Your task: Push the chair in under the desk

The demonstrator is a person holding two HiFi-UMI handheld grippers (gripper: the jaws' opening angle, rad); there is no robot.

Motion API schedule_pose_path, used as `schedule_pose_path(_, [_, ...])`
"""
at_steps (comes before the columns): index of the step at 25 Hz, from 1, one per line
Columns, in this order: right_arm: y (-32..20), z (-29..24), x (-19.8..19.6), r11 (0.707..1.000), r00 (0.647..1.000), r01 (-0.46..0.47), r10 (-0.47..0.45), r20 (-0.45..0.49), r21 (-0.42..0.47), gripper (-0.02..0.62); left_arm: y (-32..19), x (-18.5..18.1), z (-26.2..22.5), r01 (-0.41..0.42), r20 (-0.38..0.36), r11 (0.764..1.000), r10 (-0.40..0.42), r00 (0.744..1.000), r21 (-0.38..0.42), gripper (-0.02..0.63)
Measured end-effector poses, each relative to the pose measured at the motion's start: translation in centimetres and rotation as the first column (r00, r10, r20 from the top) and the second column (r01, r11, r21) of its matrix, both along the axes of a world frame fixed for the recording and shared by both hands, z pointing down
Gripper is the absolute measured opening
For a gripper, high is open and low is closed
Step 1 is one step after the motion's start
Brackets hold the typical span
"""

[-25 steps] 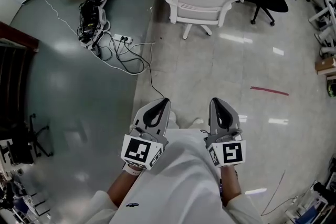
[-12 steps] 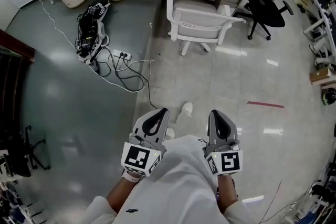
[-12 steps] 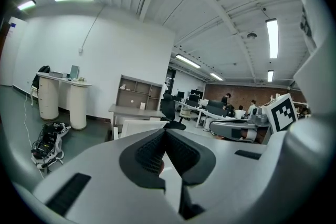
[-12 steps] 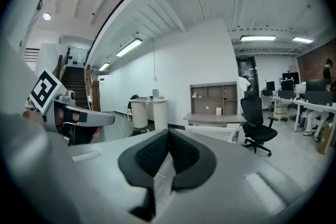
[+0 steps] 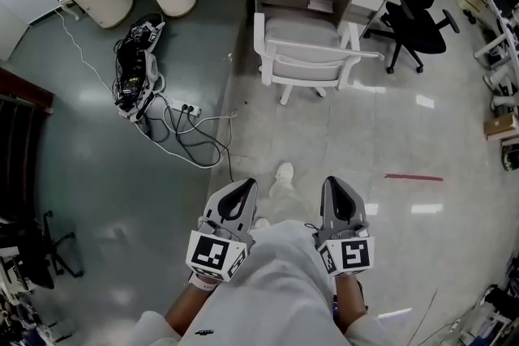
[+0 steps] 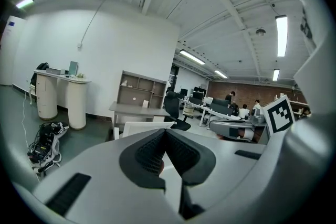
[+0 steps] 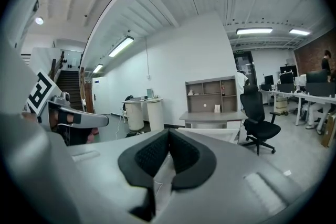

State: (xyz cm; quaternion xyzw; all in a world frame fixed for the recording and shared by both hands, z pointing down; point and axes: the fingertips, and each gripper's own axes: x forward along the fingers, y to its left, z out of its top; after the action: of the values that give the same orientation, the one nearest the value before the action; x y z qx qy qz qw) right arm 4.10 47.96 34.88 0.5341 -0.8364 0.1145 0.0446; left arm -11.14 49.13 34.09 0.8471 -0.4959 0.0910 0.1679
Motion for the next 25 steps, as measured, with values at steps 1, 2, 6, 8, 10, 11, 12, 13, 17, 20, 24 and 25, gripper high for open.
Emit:
schedule_pose_path(1, [-1.5, 0.0, 0.3, 1.0, 1.0, 0.003, -0.003, 0.0, 0.0, -0.003, -1.4, 0.3, 0.1, 0.0, 0.004, 1.0, 0.0, 1.0, -0.005, 0.006])
schedule_pose_path(2, [-3.0, -0.1, 0.6, 1.0, 1.0, 0.004, -0.004, 0.0, 0.001, -0.003, -2.9, 0.6, 0.2, -0.003, 0.01, 1.0, 0.003, 1.0, -0.01, 0.007])
schedule_pose_path(6, [-9.0, -0.1, 2.5, 1.0, 1.0, 0.002, -0.002, -0.009, -0.001, -0.003, -9.0, 2.4, 0.2, -0.019, 0.034, 0.999, 0.02, 0.999, -0.028, 0.006])
schedule_pose_path(8, [-12.0, 0.4, 4.0, 1.0, 1.0, -0.019, 0.019, 0.009, -0.009, -0.002, -11.8, 3.5, 0.6, -0.027, 0.041, 0.999, 0.028, 0.999, -0.036, 0.007])
schedule_pose_path(10, [-14.8, 0.8, 5.2, 0.999, 0.999, -0.034, 0.035, 0.019, -0.015, -0.002, -14.5, 4.7, 0.8, -0.038, 0.054, 0.998, 0.04, 0.998, -0.042, 0.006])
schedule_pose_path(11, [-16.1, 0.8, 5.5, 0.999, 0.999, -0.034, 0.034, 0.017, -0.015, -0.003, -15.8, 5.2, 0.7, -0.042, 0.059, 0.998, 0.045, 0.997, -0.043, 0.006])
schedule_pose_path(12, [-17.4, 0.7, 5.8, 1.0, 1.0, -0.029, 0.029, 0.011, -0.013, -0.003, -17.1, 5.7, 0.6, -0.047, 0.063, 0.998, 0.049, 0.997, -0.042, 0.007])
schedule_pose_path(13, [-18.7, 0.6, 6.0, 1.0, 1.0, -0.023, 0.023, 0.006, -0.011, -0.003, -18.4, 6.2, 0.4, -0.051, 0.066, 0.998, 0.053, 0.996, -0.041, 0.007])
schedule_pose_path(17, [-22.7, 0.6, 6.6, 1.0, 1.0, -0.007, 0.007, 0.011, -0.013, -0.003, -22.3, 7.4, 0.5, -0.058, 0.077, 0.997, 0.062, 0.995, -0.052, 0.006])
schedule_pose_path(20, [-24.6, 0.9, 6.8, 1.0, 1.0, 0.001, -0.001, 0.019, -0.018, -0.002, -23.9, 7.7, 0.8, -0.065, 0.092, 0.996, 0.07, 0.993, -0.064, 0.007])
schedule_pose_path(24, [-26.7, 1.6, 6.3, 0.999, 1.0, -0.005, 0.005, 0.026, -0.035, -0.002, -26.1, 7.0, 2.0, -0.053, 0.094, 0.995, 0.061, 0.994, -0.087, 0.006])
schedule_pose_path(25, [-27.2, 1.8, 6.2, 0.999, 1.0, -0.008, 0.009, 0.027, -0.042, -0.003, -26.9, 6.8, 2.1, -0.056, 0.093, 0.994, 0.065, 0.994, -0.091, 0.006])
